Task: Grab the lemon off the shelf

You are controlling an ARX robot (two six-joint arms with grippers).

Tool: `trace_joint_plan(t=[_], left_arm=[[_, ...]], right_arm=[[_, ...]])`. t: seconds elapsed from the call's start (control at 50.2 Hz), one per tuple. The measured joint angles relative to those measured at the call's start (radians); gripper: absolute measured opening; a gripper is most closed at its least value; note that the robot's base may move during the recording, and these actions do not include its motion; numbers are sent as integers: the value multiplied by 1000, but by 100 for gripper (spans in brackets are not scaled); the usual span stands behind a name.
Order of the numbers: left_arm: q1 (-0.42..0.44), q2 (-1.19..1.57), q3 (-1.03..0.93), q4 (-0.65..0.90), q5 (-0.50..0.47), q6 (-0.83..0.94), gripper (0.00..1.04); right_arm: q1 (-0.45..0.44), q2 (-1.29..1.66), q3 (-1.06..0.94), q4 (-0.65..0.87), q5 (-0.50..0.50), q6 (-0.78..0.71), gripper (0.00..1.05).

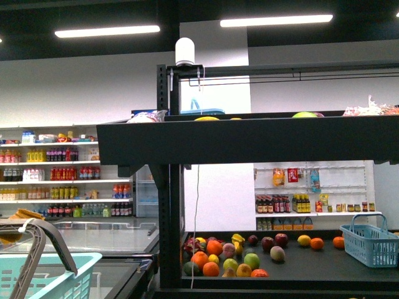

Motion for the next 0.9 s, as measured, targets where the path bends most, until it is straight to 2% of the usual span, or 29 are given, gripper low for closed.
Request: trace_joint_plan(t=[0.06,0.139,0.259,0.319,0.398,0.498,0.657,0.896], left_arm=[[0,2,1,-3,-3,-10,97],[-29,84,47,-100,-42,-174,97],[-28,291,166,-25,27,-463,97],[8,401,253,36,76,-581,97],[112,631,437,129,195,-785,97],[196,830,584,133,242,-929,97],[292,1159,768,132,284,-1103,97],[292,1467,951,319,314,-1213,97]], right_arm=[[0,0,0,0,0,0,97],[0,0,0,0,0,0,97],[0,0,0,0,0,0,97],[0,0,0,0,0,0,97],[0,0,0,0,0,0,97],[0,0,0,0,0,0,97],[0,0,0,0,0,0,97],[0,0,0,0,0,0,97]])
